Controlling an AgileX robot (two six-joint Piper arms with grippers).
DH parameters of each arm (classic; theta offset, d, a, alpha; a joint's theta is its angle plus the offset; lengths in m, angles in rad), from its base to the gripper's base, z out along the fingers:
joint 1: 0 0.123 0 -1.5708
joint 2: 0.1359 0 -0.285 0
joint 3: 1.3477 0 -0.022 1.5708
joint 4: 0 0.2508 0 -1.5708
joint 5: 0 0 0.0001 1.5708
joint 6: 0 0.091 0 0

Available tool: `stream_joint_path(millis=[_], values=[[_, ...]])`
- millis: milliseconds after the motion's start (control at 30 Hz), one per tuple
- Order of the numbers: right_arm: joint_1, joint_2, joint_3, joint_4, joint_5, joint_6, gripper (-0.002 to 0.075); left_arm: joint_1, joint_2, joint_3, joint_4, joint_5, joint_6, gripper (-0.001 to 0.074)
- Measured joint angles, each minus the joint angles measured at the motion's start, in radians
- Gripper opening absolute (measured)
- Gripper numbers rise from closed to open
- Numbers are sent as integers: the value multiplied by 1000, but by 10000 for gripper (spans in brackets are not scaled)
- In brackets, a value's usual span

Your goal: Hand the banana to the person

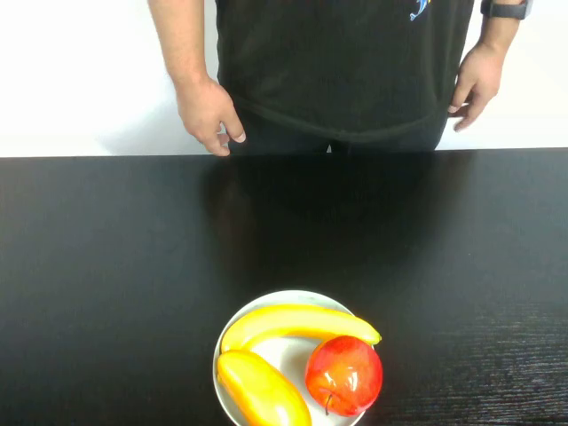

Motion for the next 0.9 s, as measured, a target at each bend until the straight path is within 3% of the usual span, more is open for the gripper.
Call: stream_joint_path(millis=[900], values=[[0,0,0,0,0,0,-9,0,0,0,0,0,0,-4]])
